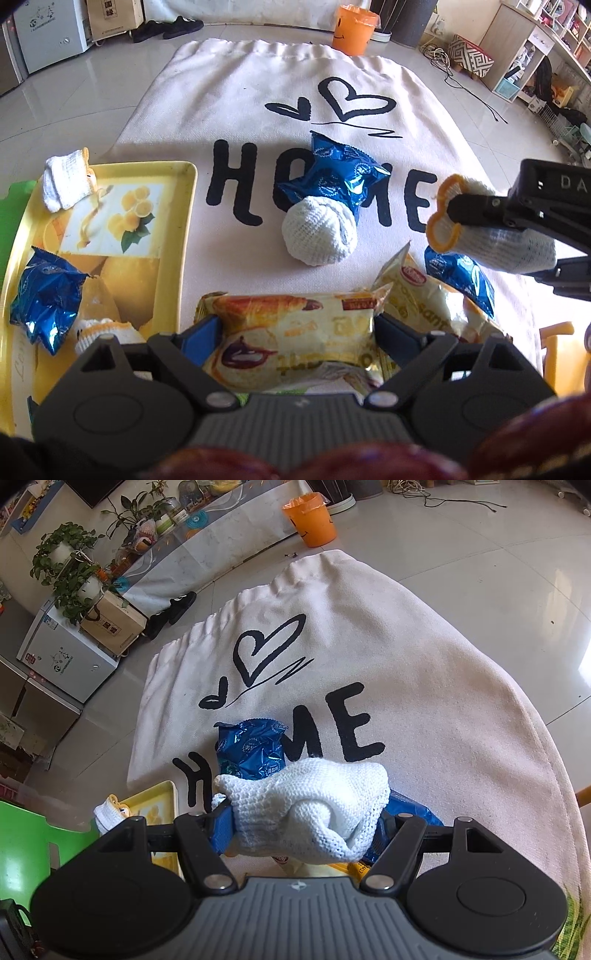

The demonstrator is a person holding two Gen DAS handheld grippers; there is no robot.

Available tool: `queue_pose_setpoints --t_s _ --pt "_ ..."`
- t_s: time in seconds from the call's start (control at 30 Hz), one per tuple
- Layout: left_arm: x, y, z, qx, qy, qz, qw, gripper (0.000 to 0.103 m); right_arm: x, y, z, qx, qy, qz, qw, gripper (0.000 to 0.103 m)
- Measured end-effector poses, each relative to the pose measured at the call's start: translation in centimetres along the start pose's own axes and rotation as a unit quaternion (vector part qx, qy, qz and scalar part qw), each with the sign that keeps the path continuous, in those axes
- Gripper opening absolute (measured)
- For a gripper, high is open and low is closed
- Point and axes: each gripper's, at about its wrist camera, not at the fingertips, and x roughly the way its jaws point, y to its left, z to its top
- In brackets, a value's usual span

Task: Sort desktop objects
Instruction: 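Lift the croissant pack with the left tool while the right tool lifts glove and blue pack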

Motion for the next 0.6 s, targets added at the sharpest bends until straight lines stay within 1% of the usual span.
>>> queue_pose_setpoints --t_s 0.3,0.6 --pt "-0.7 0.9 0.9 -0.012 -0.014 0.001 0.9998 0.092 0.0 0.6 -0.1 -0.009 -0.007 0.015 1.0 0.069" --pt "-1.9 3.2 2.2 -0.039 -0.035 0.013 0.9985 0.092 -0.1 2.7 -0.5 -0.031 -0.016 0.035 0.999 0.069"
